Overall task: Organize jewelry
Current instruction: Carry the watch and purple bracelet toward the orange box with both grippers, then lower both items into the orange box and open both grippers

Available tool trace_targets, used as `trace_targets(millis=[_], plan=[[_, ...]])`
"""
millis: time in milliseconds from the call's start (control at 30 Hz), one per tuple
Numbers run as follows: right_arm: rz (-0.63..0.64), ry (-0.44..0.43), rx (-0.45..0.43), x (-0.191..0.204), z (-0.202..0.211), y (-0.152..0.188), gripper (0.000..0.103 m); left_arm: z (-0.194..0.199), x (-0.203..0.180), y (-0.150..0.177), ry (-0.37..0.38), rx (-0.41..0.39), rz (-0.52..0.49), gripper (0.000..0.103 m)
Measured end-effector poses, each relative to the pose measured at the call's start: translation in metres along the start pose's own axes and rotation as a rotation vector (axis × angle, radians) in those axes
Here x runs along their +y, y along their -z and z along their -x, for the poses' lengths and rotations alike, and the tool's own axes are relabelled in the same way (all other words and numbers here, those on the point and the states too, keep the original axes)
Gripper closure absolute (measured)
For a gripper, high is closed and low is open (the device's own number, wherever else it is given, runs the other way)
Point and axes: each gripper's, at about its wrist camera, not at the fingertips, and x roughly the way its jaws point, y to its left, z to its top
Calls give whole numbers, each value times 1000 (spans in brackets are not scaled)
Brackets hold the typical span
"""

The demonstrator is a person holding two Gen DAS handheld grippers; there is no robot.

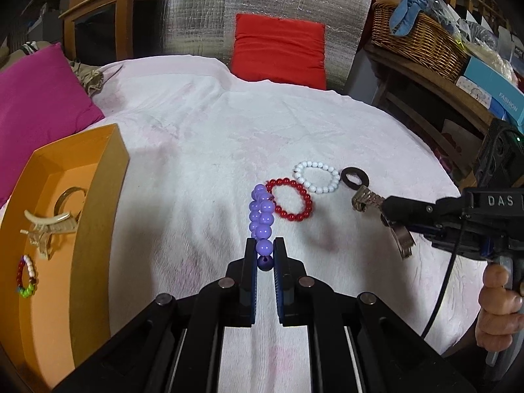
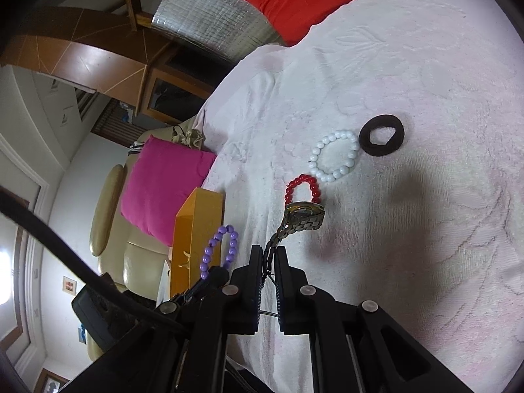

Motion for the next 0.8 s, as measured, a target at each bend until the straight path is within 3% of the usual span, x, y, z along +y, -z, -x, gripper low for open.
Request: trace_targets(millis=[333,533,800], plan=[[29,-4,9,8,-5,6,95,27,6,19,-34,-39,-4,93],[55,-16,16,22,-13,10,95,68,22,22,-63,-92,16,93],[144,-106,50,75,-43,31,95,123,101,31,-222,-141,120,93]])
